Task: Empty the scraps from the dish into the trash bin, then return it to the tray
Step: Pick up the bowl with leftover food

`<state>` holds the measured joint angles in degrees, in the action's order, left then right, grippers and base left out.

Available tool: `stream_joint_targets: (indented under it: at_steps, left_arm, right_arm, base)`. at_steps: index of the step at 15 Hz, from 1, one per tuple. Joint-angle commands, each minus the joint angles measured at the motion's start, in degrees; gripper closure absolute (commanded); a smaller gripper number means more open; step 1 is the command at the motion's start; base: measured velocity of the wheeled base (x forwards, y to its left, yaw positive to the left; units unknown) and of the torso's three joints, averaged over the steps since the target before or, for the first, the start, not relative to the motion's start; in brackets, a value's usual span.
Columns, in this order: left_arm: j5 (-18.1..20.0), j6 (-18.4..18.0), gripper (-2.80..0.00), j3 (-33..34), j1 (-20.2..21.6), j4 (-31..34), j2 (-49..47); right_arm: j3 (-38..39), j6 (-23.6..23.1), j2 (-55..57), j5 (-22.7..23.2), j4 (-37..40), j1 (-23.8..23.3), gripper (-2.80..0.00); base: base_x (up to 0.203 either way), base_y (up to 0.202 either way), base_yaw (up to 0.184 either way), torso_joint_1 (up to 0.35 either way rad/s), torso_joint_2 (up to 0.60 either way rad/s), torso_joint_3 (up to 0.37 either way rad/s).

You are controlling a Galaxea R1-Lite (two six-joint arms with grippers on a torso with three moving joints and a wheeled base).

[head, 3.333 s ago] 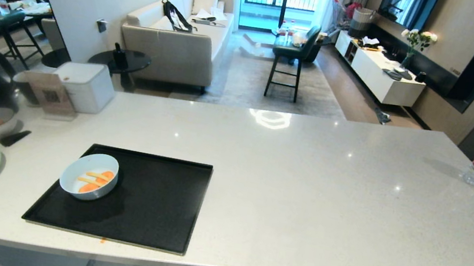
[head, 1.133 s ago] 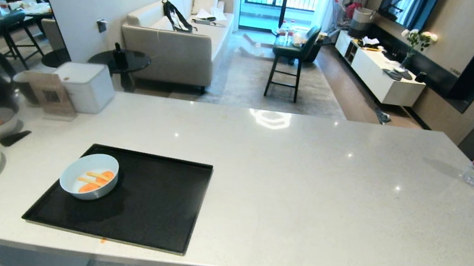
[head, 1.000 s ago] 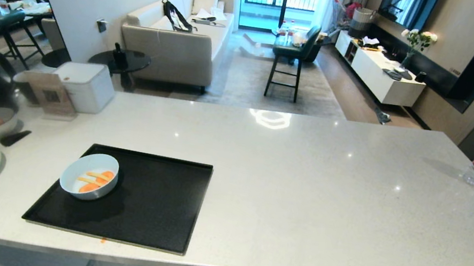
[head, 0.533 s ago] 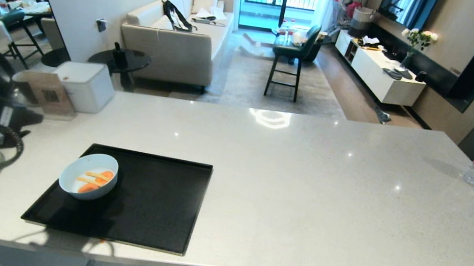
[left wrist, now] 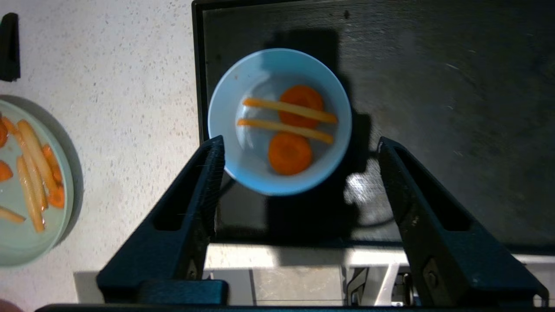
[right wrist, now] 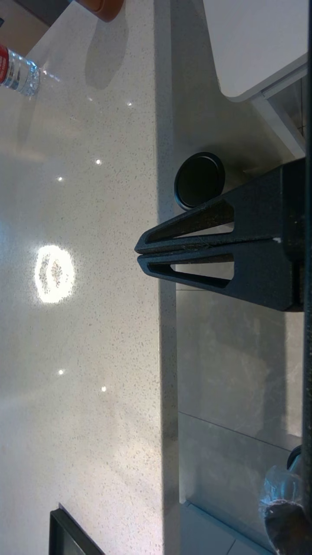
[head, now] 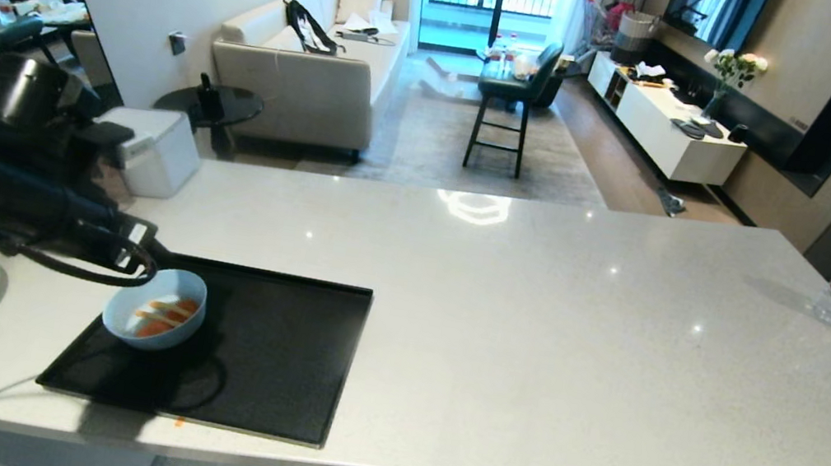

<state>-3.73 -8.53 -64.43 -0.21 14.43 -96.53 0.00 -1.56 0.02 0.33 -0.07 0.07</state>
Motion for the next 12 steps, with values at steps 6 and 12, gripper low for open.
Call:
stream_joint_targets:
  at_steps: [6,12]
  left_arm:
    - [-1.70,-7.13,-2.80,-2.61,6.58,-16.83,-17.47]
    - [-1.58,-16.19,-2.80,-2.70,13.14,-17.77,-19.57]
  right_arm:
    - [0.00,-0.02,-0.02,0.02,-0.01,0.01,0.00]
    - [0.00,-0.02,-0.02,0.02,-0.01,0.01,0.00]
  base:
    - [0.000,0.000,0.000,0.000,0.00,0.000]
    - [0.000,0.000,0.000,0.000,0.00,0.000]
